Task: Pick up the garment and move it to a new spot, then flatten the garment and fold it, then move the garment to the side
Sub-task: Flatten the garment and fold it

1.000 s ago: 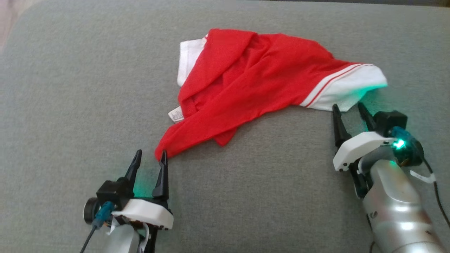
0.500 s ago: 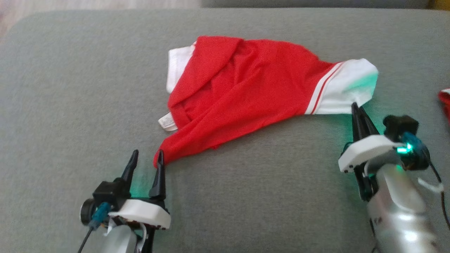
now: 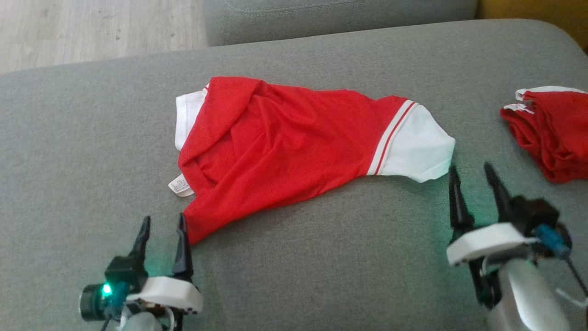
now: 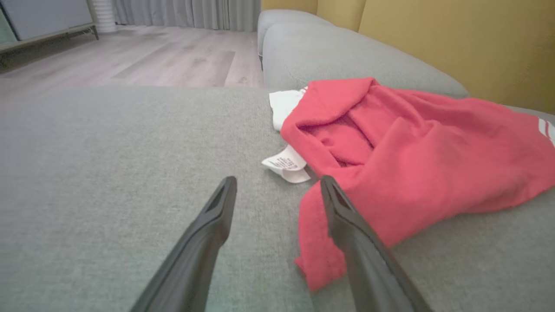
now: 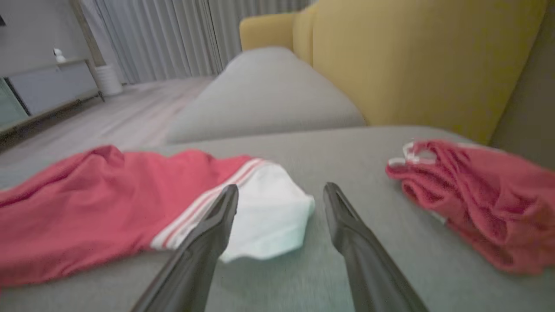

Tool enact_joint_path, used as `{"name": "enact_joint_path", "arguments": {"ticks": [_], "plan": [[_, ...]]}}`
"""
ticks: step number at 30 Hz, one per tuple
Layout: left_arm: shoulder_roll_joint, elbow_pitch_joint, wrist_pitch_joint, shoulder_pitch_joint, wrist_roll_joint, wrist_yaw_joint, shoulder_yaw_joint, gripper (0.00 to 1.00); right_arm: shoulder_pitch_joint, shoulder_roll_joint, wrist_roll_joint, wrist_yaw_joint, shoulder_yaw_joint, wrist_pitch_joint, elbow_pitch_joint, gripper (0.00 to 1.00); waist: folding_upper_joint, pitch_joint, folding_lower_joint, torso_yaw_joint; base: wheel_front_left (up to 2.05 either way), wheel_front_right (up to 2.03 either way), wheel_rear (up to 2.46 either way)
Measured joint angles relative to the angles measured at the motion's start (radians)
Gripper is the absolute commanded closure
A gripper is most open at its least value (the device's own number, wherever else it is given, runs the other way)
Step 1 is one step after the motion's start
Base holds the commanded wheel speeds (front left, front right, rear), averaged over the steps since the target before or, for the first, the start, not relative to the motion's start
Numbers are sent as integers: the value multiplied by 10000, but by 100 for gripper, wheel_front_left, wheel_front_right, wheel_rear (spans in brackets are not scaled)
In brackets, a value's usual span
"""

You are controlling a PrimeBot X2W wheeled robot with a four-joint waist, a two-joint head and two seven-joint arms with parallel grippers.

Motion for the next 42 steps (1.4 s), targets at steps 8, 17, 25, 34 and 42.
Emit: {"name": "enact_joint_path", "arguments": {"ticks": [8, 17, 25, 34, 42], "plan": [[2, -665, 0, 92, 397, 245, 426, 0, -328, 6, 63, 0, 217, 0, -1505, 0, 0, -197, 0, 89, 0, 0, 0], [6, -627, 0, 616, -8, -44, 109, 0, -286, 12, 282, 0, 460, 0, -905, 0, 0, -397, 0, 241, 0, 0, 0], [2, 230, 0, 609, -894, -667, -775, 0, -285, 12, 383, 0, 464, 0, -711, 0, 0, -236, 1, 178, 0, 0, 0], [10, 869, 0, 48, -1009, -830, -899, 0, -290, 12, 383, 0, 491, 0, -696, 0, 0, 177, 2, -28, 0, 0, 0], [12, 989, 0, -115, -965, -1009, -932, 71, -315, 12, 485, 0, 431, 0, -675, 0, 0, 376, 2, -39, 0, 0, 0]]}}
